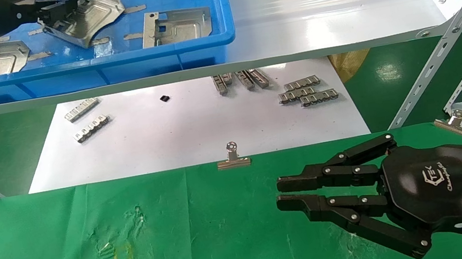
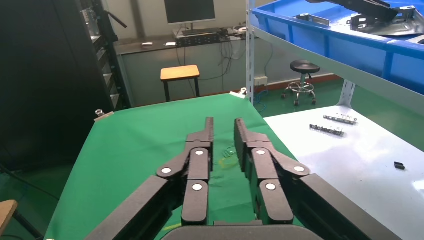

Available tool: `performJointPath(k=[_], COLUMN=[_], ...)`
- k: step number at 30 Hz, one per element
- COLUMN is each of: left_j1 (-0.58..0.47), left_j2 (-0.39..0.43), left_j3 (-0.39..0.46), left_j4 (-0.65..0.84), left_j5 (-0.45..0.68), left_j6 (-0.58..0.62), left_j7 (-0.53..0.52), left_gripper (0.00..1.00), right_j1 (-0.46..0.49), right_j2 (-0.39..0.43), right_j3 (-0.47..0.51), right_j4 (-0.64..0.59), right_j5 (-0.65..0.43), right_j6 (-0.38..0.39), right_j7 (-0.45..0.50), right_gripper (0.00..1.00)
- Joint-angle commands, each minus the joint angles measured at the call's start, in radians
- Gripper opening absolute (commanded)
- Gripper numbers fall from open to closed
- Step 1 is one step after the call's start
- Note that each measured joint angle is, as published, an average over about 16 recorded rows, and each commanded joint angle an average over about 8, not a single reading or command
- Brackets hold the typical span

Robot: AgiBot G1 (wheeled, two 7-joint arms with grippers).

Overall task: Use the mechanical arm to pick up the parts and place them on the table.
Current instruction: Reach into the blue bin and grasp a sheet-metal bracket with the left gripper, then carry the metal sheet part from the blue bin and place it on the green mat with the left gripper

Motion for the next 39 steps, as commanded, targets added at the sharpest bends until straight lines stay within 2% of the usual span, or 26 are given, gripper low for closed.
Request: performJointPath(k=[1,9,14,18,24,28,33,39], left_j1=[0.002,-0.014,-0.038,-0.051,-0.049,-0.029,0.06,0.205], left_j2=[-0.001,-0.016,-0.037,-0.059,-0.092,-0.107,-0.161,-0.345], left_j3=[0.001,-0.017,-0.04,-0.06,-0.074,-0.07,-0.022,0.111], left_j4=[0.0,-0.015,-0.04,-0.068,-0.121,-0.181,-0.393,-0.796], left_j5=[0.002,-0.024,-0.059,-0.092,-0.127,-0.156,-0.27,-0.508], left_j6=[0.002,0.046,0.138,0.286,0.612,0.745,0.778,0.771], left_j7=[-0.001,-0.005,0.009,0.038,0.12,0.18,0.216,0.198], left_gripper=[0.0,0.0,0.0,0.0,0.0,0.0,0.0,0.0], right_j1=[0.0,0.0,0.0,0.0,0.0,0.0,0.0,0.0], right_j2=[0.0,0.0,0.0,0.0,0.0,0.0,0.0,0.0], right_j3=[0.0,0.0,0.0,0.0,0.0,0.0,0.0,0.0], right_j4=[0.0,0.0,0.0,0.0,0.0,0.0,0.0,0.0], right_j5=[0.0,0.0,0.0,0.0,0.0,0.0,0.0,0.0], right_j6=[0.0,0.0,0.0,0.0,0.0,0.0,0.0,0.0], right_j7=[0.0,0.0,0.0,0.0,0.0,0.0,0.0,0.0], right_gripper=[1.0,1.0,1.0,1.0,1.0,1.0,1.0,1.0])
